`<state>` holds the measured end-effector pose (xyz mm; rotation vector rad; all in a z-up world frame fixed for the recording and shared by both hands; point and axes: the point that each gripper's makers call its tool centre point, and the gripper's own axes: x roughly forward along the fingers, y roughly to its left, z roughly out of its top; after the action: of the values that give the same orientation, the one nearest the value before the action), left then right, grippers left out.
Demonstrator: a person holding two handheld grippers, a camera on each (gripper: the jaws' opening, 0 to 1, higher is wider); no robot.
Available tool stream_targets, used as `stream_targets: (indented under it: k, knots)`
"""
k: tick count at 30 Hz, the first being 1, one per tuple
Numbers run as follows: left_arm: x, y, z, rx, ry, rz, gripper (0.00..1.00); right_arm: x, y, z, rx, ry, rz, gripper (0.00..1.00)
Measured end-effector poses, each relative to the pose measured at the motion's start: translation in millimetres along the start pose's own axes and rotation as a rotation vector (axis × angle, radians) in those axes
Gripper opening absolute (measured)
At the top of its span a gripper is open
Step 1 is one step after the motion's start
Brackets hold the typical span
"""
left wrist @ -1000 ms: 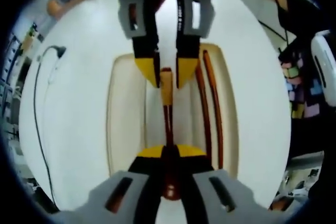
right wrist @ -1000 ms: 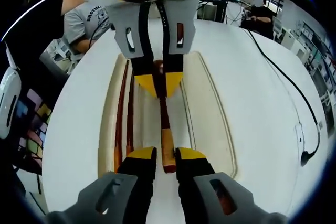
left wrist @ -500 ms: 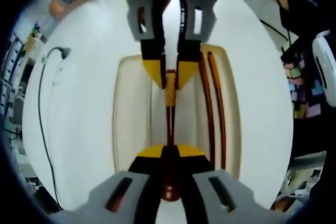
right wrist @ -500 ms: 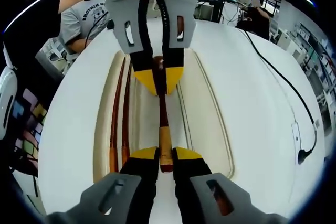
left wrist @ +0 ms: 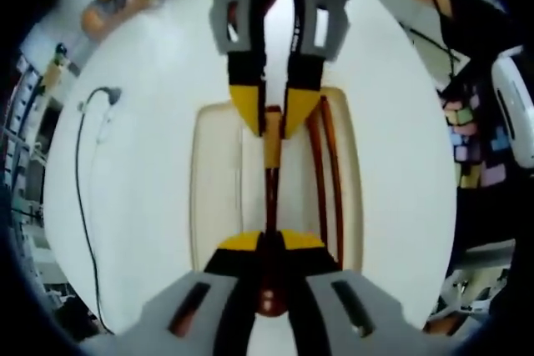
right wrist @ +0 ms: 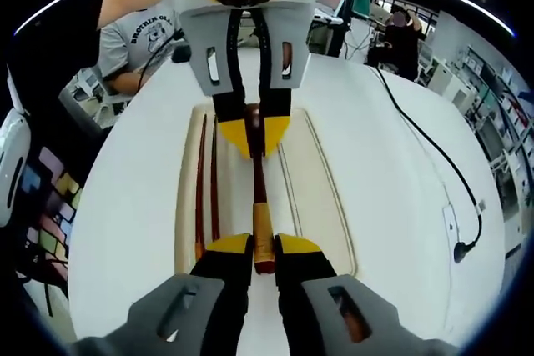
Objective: Arrange the utensils inside the cutlery case until each visible utensil rests in its matching compartment.
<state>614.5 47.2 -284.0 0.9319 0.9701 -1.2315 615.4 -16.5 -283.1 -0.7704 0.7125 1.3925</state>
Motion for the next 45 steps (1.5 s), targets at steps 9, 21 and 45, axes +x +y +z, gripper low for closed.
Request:
stream_targets:
  k: [9,21,45]
  knots:
    - [-10,-19.4,-1.5,-0.003,0.002,-0.025,0.06,-8,18,9.6,-0.005,-0.035,0.011,0.09]
    - [-6,-40.1,-6.1,0.004,0.022,-0.055,0.06,-2,37,7.1,-0.014,-0.025,0.036,0.09]
    - [15,-50.2,-14.6,0.0,0.02,-0.081,0.07,18,49,-6.6,0.003,0.017,0.07,0.09]
